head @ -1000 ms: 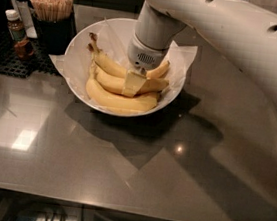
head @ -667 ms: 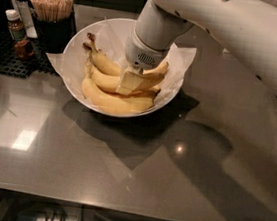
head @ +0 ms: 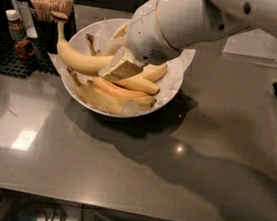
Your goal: Pick banana from white bowl
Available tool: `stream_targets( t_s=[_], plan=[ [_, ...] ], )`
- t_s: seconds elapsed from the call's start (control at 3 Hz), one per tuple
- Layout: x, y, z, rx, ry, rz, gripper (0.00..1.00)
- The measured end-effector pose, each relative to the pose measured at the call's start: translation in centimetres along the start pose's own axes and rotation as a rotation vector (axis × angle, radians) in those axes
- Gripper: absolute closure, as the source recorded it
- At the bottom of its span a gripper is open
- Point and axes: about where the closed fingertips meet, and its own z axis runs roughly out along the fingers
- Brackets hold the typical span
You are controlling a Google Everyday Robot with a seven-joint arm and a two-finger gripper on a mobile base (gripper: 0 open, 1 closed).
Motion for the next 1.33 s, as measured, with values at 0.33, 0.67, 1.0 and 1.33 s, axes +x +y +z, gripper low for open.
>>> stream_targets(
  t_s=[0.33, 0.67, 1.0, 1.33],
  plan=[
    [-2.2, -0.2, -1.9, 0.037, -0.117, -0.071, 1.0],
    [-2.7, 0.2, -3.5, 0.057, -0.249, -0.112, 1.0],
    [-3.6, 3.0, -6.2, 0.109, -0.319, -0.16, 1.0],
    [-3.9, 7.5, -8.3, 0.145, -0.298, -0.186, 1.0]
  ],
)
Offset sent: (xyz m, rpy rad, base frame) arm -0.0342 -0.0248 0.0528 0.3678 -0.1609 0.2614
